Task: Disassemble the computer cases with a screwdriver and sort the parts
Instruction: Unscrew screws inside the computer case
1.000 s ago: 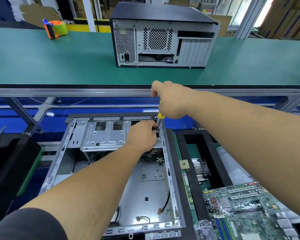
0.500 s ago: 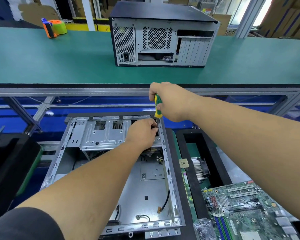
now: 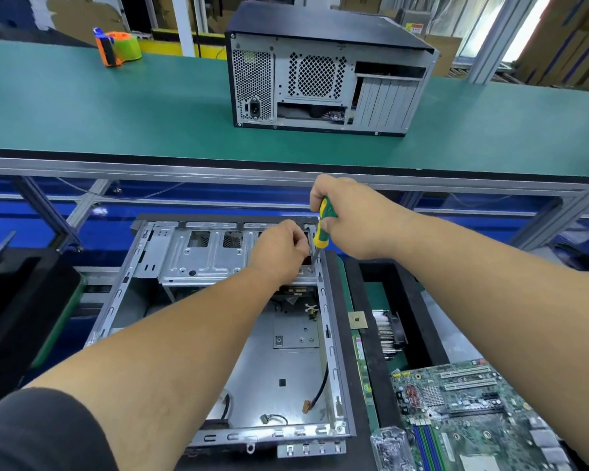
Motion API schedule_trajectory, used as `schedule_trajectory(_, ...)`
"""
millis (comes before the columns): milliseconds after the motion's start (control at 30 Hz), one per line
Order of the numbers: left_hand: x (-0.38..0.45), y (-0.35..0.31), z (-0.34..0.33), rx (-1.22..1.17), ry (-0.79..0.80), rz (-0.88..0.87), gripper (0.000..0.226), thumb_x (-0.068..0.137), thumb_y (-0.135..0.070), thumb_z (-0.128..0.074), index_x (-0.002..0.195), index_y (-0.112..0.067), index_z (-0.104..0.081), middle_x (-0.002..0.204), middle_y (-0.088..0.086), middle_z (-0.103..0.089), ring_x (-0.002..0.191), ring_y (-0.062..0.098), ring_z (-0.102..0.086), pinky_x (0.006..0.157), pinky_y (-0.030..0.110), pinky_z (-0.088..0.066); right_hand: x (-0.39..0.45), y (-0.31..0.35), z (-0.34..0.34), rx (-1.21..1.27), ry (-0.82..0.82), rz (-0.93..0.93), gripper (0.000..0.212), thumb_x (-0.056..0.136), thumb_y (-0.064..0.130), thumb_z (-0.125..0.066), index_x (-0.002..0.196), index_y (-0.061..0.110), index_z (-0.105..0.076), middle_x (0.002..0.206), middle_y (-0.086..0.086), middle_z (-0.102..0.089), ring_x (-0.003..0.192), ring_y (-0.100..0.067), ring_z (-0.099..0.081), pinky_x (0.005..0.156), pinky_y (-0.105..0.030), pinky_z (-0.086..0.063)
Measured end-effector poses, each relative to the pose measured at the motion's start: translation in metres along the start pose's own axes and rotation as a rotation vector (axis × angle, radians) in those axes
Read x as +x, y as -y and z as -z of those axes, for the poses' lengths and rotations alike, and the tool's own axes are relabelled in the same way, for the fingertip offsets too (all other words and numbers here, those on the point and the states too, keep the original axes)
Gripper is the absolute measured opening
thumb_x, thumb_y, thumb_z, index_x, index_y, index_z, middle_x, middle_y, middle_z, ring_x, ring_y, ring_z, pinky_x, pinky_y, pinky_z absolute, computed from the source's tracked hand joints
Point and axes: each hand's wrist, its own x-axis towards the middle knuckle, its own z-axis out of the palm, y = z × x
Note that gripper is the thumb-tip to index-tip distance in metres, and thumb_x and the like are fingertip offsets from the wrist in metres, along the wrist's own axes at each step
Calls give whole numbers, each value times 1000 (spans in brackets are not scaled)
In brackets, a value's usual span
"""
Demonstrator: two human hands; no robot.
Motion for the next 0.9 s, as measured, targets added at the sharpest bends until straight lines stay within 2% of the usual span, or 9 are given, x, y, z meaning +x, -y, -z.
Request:
schedule_trajectory(100, -3, -7, 12, -556, -171, 275, 22, 88, -17, -59, 66, -22, -58, 54, -11, -55, 43, 11, -44, 42, 21, -34, -1, 1, -1, 13, -15, 2, 22, 98, 11, -58, 107, 30, -49, 107, 2, -48, 81, -15, -55, 60, -28, -41)
schedule_trajectory(167, -9, -10, 19, -943, -258, 477, 29, 86, -13, -57, 59, -22, -49, 51, -8, -42, 45, 14, -30, 46, 22, -22, -2, 1, 0, 24, -21, 0, 21, 99, 12, -57, 108, 29, -49, 107, 2, -48, 82, -15, -54, 62, -29, -43)
schedule_trajectory(267, -19, -6, 29, -1395, -178, 694, 14, 89, -10, -45, 78, -16, -51, 59, 3, -54, 46, 14, -36, 42, 24, -21, -3, 3, -1, 13, -1, -2, 20, 100, 12, -57, 109, 28, -50, 109, 1, -48, 84, -16, -54, 67, -35, -47)
schedule_trajectory(333, -26, -2, 34, -1496, -108, 773, 17, 90, -9, -37, 81, -13, -51, 60, 7, -57, 46, 14, -39, 38, 23, -23, -4, 4, -1, 5, 1, -5, 20, 100, 11, -56, 109, 28, -50, 110, 0, -49, 86, -17, -55, 72, -39, -50)
schedule_trajectory(467, -33, 1, 36, -1156, -57, 743, 25, 93, -7, -43, 79, -15, -61, 65, 1, -54, 46, 13, -38, 41, 21, -30, -3, 5, -4, -11, -11, -20, 21, 99, 10, -56, 107, 28, -49, 103, 3, -48, 81, -17, -55, 61, -34, -45)
schedule_trajectory(533, -35, 3, 34, -754, -35, 547, 25, 93, -13, -52, 80, -24, -71, 77, -1, -65, 59, 15, -52, 57, 23, -44, -1, 3, -6, -26, -39, -50, 21, 98, 9, -57, 106, 26, -48, 97, 7, -45, 77, -14, -54, 55, -30, -37)
schedule_trajectory(667, -37, 7, 25, -86, 107, 16, 12, 94, -32, -61, 97, -37, -72, 64, -14, -60, 57, 7, -57, 53, 24, -43, 4, 3, -4, -83, -58, -112, 16, 99, 16, -60, 109, 21, -48, 96, 3, -52, 77, -14, -52, 56, -32, -36)
schedule_trajectory(767, -33, 4, 17, -7, 179, -139, 6, 97, -38, -66, 100, -35, -70, 69, -18, -59, 67, 4, -56, 66, 29, -49, 7, 12, -3, -243, -28, -123, 24, 102, 36, -58, 110, 16, -49, 97, -4, -58, 84, -23, -55, 62, -35, -40)
schedule_trajectory(900, -33, 4, 8, 48, 144, -195, 14, 100, -37, -61, 87, -34, -62, 67, -12, -59, 69, 16, -57, 68, 36, -54, 11, 24, -3, -461, -27, -183, 48, 105, 56, -39, 81, 16, -45, 78, -4, -46, 75, -25, -49, 67, -37, -41)
